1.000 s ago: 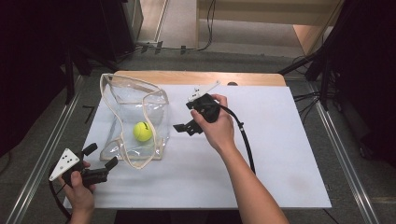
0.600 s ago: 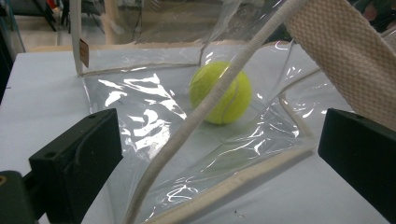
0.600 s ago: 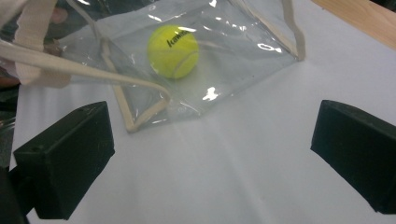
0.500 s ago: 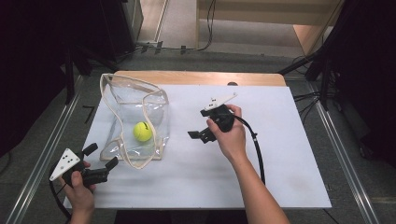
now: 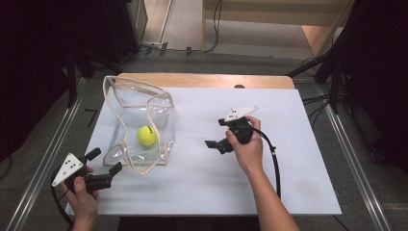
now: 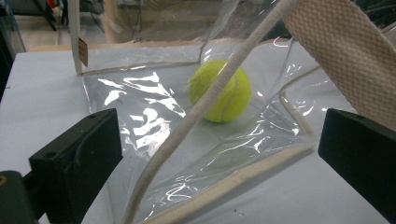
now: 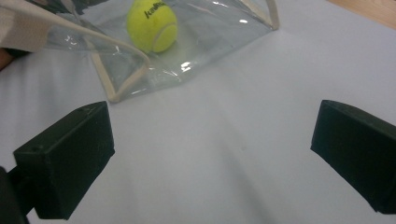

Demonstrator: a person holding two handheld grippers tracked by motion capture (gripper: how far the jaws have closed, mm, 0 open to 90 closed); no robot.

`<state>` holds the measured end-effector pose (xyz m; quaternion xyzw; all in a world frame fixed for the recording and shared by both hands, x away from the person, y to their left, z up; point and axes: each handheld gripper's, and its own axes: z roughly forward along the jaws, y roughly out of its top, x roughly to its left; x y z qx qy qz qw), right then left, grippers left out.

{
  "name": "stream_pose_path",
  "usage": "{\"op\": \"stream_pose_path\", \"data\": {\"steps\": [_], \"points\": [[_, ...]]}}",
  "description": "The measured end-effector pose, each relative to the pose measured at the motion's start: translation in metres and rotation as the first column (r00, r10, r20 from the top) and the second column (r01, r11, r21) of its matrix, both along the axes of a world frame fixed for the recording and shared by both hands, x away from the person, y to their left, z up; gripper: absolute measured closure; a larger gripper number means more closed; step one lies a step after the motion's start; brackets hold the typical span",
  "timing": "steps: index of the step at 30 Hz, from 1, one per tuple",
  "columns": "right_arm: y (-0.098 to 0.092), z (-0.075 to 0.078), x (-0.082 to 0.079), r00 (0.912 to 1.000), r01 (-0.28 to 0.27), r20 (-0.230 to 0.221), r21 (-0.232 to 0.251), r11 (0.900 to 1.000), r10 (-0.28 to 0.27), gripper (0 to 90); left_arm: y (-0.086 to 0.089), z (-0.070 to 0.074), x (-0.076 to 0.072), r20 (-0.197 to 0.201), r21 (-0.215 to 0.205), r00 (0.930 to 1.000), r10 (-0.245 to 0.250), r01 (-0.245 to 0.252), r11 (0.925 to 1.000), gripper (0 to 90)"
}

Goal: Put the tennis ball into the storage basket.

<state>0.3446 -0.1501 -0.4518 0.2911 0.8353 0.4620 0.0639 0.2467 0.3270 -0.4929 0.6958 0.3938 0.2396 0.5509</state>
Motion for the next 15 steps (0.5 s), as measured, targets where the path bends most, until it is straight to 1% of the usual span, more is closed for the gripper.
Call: {"op": "stream_pose_path", "data": {"steps": [9, 12, 15], "points": [[-0.023, -0.01, -0.009, 0.9991, 0.042, -0.005, 0.015, 0.999, -0.042, 0.0, -0.001, 0.0, 0.0, 0.0, 0.004, 1.0, 0.0, 0.0, 1.0, 0.0], [-0.032, -0.014, -0.013, 0.9983, 0.059, 0.001, 0.023, 0.998, -0.059, 0.0, -0.001, 0.0, 0.0, 0.0, 0.003, 1.0, 0.0, 0.0, 1.0, 0.0], [-0.041, -0.018, -0.017, 0.997, 0.077, -0.007, 0.031, 0.997, -0.077, 0.0, 0.0, 0.0, 0.0, -0.001, 0.0, 1.0, 0.001, -0.001, 1.0, 0.0]]}}
